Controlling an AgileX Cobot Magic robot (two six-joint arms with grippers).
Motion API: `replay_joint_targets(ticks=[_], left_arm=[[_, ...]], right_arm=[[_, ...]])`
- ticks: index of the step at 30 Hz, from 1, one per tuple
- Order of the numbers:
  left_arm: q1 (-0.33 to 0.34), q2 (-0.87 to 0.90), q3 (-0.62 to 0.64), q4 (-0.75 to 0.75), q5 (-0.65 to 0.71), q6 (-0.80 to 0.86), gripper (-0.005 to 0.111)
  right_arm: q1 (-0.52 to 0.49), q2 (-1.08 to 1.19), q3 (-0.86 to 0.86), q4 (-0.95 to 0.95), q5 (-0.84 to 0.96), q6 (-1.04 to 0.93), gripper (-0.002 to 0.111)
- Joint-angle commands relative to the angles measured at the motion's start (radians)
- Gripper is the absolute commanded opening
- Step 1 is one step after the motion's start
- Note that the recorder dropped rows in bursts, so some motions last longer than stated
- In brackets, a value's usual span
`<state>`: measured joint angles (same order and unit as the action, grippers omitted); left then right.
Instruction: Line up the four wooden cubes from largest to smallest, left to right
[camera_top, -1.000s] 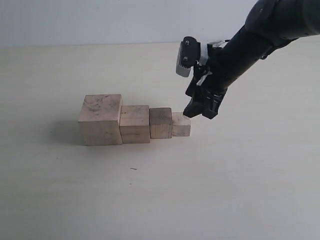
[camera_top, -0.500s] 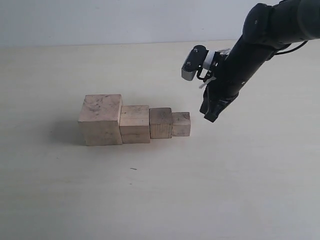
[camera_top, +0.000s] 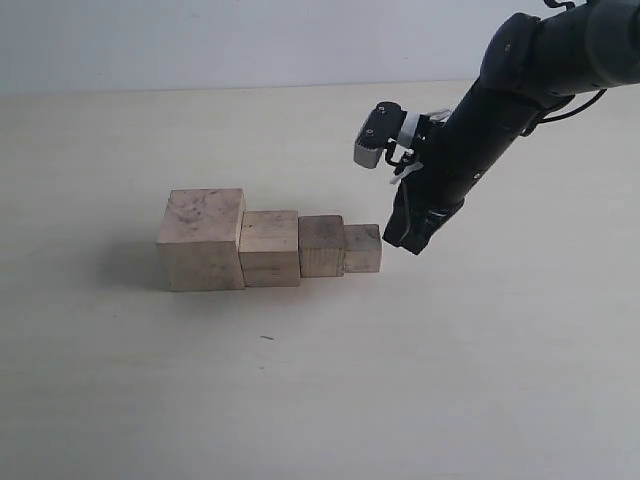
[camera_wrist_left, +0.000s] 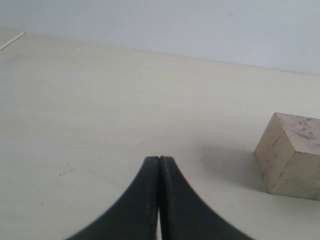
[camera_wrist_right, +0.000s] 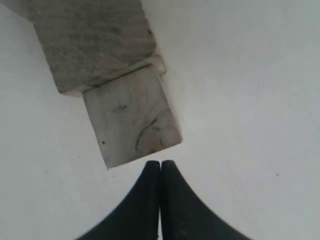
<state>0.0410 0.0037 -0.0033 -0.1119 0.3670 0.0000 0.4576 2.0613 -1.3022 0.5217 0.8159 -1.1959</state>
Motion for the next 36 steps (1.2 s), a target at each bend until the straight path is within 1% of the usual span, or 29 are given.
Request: replay_joint_targets(ticks=[1,14,21,29,36], left_arm=[[-0.006,-0.004,0.003,-0.005,-0.005,0.0,0.0],[-0.006,-0.004,0.003,-0.005,-0.005,0.0,0.0],[-0.006,-0.004,0.003,-0.005,-0.005,0.0,0.0],[-0.006,-0.004,0.003,-0.005,-0.005,0.0,0.0],[-0.006,-0.004,0.003,-0.005,-0.005,0.0,0.0]], right_arm=[[-0.004,-0.001,0.001,0.021,0.005,-0.027,0.0],[-0.004,-0.001,0.001,0.028,0.005,-0.035,0.0],[-0.004,-0.001,0.001,0.081,0.004,-0.082,0.0],[-0.004,-0.001,0.001,0.054,0.004,-0.052,0.0],[-0.004,-0.001,0.001,-0.02,-0.002,-0.005,0.0]])
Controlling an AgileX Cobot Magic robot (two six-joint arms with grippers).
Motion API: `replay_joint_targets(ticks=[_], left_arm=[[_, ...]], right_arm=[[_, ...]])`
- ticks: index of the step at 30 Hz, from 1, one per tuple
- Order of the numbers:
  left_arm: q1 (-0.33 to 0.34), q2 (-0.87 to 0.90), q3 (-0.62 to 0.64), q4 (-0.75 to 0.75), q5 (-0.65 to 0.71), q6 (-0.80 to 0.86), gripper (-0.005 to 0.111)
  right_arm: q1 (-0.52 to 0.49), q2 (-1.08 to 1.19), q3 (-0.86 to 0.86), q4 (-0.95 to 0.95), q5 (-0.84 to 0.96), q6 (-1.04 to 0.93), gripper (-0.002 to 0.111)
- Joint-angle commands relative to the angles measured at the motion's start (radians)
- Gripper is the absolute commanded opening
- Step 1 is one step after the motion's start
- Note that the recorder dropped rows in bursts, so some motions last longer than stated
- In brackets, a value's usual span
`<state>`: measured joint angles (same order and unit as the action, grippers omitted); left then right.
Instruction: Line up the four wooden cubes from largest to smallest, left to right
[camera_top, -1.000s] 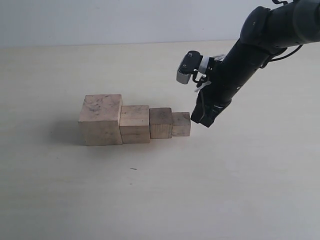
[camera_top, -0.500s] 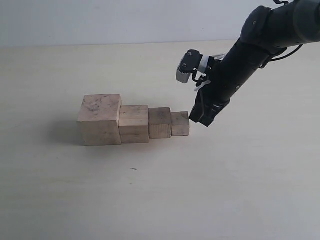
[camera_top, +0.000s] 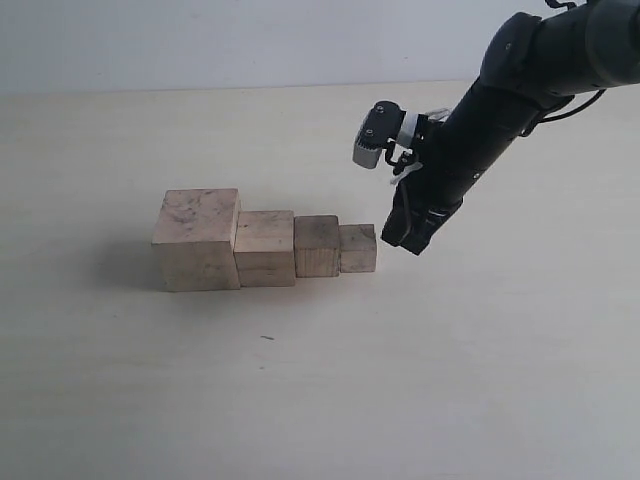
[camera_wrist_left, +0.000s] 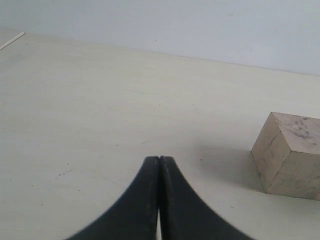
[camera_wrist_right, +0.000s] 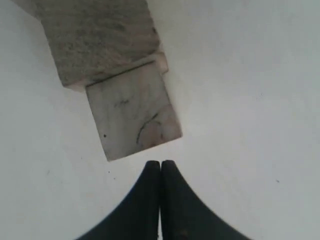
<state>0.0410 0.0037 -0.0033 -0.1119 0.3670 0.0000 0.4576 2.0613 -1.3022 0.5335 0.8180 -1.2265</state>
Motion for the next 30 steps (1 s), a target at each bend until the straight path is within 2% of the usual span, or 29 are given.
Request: replay_joint_targets(ticks=[1,7,12,16,22,30], left_arm=[[-0.006,-0.004,0.003,-0.005,-0.005,0.0,0.0],[-0.006,-0.004,0.003,-0.005,-0.005,0.0,0.0],[-0.006,-0.004,0.003,-0.005,-0.005,0.0,0.0],[-0.006,-0.004,0.003,-0.005,-0.005,0.0,0.0],[-0.006,-0.004,0.003,-0.005,-0.005,0.0,0.0],[-0.006,-0.004,0.003,-0.005,-0.005,0.0,0.0]], right_arm=[[-0.004,-0.001,0.001,-0.034,-0.004,0.026,0.0],[-0.004,-0.035,-0.023,-0.047,-0.034,0.119,0.0],[-0.011,-0.137,-0.036,-0.148,-0.173,0.512,0.0],[-0.024,-0.26,0.049,-0.113,-0.283,0.65,0.0],[-0.024,-0.484,0.263,0.131,-0.385,0.643,0.0],[-0.024,-0.705,0.328,0.147,-0.27,0.704,0.0]])
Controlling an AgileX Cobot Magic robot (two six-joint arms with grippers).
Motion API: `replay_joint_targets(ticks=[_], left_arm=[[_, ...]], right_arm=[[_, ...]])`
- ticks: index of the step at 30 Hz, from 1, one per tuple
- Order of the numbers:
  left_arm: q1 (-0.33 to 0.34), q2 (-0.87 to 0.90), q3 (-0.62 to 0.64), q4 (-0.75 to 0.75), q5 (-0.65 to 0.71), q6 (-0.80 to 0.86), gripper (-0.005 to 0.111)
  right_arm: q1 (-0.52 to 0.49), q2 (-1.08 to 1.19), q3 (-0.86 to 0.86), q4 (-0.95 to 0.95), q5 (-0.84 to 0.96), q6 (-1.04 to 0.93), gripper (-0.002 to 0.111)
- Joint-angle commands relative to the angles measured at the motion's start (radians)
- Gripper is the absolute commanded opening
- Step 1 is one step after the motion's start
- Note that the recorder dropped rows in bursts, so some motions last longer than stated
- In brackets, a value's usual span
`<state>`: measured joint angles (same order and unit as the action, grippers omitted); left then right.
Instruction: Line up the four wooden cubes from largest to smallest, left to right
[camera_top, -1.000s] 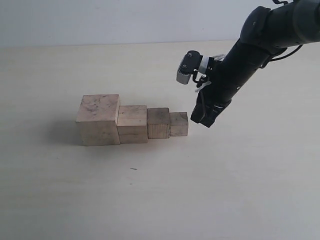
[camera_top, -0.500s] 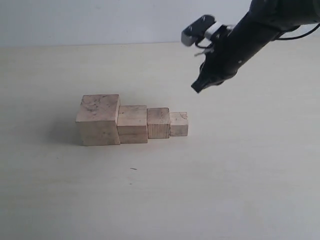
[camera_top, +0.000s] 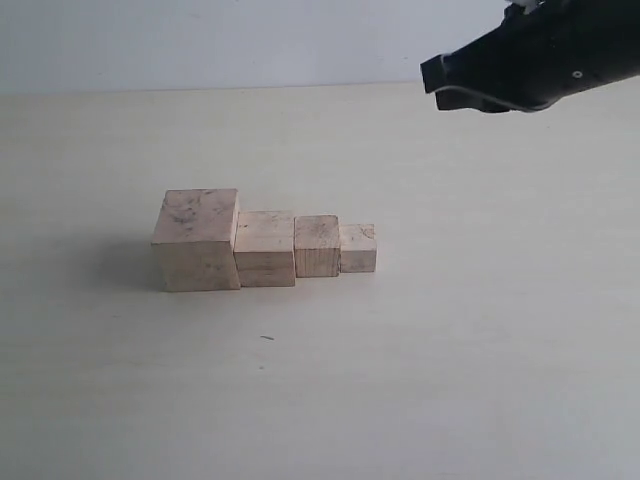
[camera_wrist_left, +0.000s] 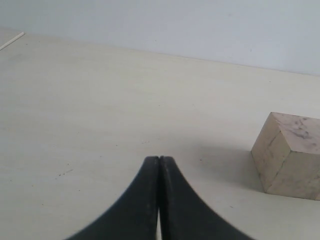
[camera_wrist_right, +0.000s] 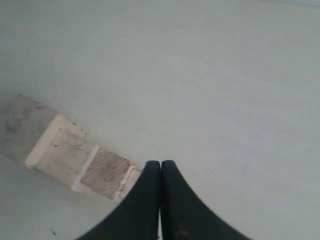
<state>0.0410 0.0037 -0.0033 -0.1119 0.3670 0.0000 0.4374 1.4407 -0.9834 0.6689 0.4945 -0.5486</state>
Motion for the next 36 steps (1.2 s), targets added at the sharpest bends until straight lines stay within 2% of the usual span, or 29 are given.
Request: replay_joint_targets(ticks=[1,14,27,32,33,36], left_arm=[[-0.006,-0.004,0.003,-0.005,-0.005,0.0,0.0],[-0.006,-0.004,0.003,-0.005,-0.005,0.0,0.0],[-0.006,-0.004,0.003,-0.005,-0.005,0.0,0.0],[-0.006,-0.004,0.003,-0.005,-0.005,0.0,0.0],[-0.006,-0.004,0.003,-0.005,-0.005,0.0,0.0],[-0.006,-0.004,0.003,-0.005,-0.005,0.0,0.0]], right_arm=[[-0.003,-0.102,0.009,0.012,0.055,0.026,0.0],[-0.003,-0.175,0.009,0.007,0.043,0.019,0.0],[-0.003,-0.271,0.024,-0.079,-0.126,0.012,0.0],[-0.101,-0.4,0.134,-0.089,-0.159,0.018,0.0],[-0.166,-0.463,0.202,-0.089,-0.16,0.026,0.0],[-0.269,-0.587,0.339,-0.103,-0.16,0.026,0.0]])
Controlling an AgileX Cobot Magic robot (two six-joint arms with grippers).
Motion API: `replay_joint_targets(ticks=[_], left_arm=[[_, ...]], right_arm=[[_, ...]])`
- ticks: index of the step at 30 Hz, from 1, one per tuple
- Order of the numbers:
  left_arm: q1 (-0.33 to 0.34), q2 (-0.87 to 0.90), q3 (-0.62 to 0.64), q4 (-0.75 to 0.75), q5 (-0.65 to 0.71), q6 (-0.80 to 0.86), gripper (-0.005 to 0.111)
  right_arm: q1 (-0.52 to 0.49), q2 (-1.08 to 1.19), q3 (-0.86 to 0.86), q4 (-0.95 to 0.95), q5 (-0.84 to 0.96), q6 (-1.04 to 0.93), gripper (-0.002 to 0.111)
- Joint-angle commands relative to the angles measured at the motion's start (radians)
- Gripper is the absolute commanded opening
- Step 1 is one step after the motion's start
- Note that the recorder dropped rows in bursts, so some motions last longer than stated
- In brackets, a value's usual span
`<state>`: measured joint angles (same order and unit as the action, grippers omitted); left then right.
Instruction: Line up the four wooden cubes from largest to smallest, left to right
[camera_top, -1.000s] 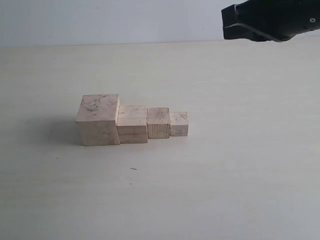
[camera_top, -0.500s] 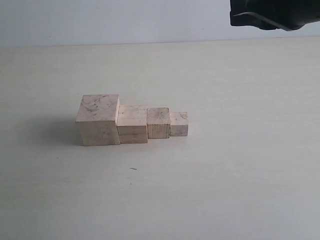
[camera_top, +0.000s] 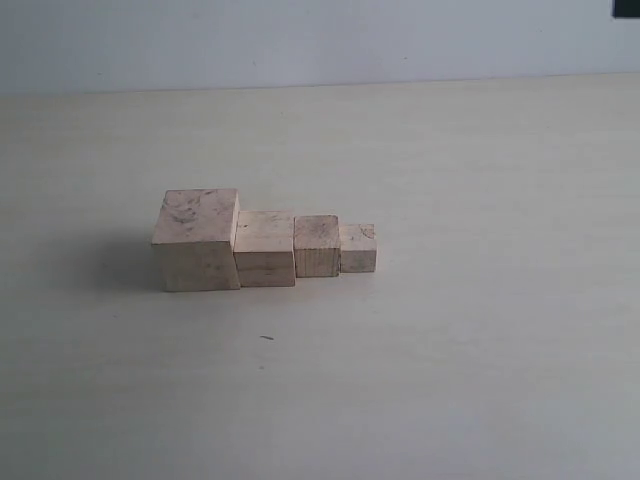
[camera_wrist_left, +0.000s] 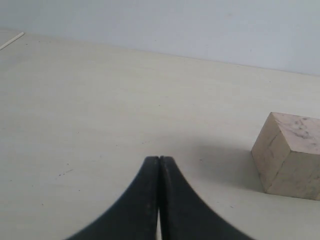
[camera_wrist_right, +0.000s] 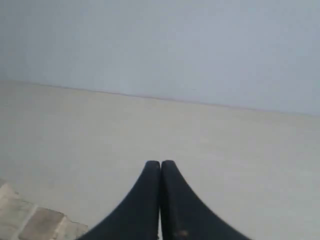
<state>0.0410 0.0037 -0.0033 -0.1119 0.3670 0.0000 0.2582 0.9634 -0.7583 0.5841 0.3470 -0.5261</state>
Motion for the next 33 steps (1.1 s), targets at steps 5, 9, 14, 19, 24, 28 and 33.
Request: replay_joint_targets(ticks=[5,9,14,19,24,28,33], left_arm=[[-0.006,-0.004,0.003,-0.005,-0.005,0.0,0.0],[-0.006,-0.004,0.003,-0.005,-0.005,0.0,0.0],[-0.006,-0.004,0.003,-0.005,-0.005,0.0,0.0],[-0.006,-0.004,0.003,-0.005,-0.005,0.0,0.0],[-0.006,-0.004,0.003,-0.005,-0.005,0.0,0.0],[-0.006,-0.004,0.003,-0.005,-0.005,0.0,0.0],[-0.006,-0.004,0.003,-0.005,-0.005,0.0,0.0]], right_arm=[[-0.229,-0.453,0.44,-0.019,-0.12,0.04,0.0],[-0.231,-0.688,0.631,-0.019,-0.249,0.134,0.0],[-0.231,-0.921,0.733,-0.022,-0.249,0.128,0.0],[-0.231,-0.963,0.733,-0.047,-0.245,0.066,0.0],[-0.231,-0.963,0.733,-0.12,-0.209,0.112,0.0],[-0.231,-0.963,0.733,-0.486,-0.157,0.483,0.0],[-0.231,-0.963,0.733,-0.71,-0.026,0.748,0.0]])
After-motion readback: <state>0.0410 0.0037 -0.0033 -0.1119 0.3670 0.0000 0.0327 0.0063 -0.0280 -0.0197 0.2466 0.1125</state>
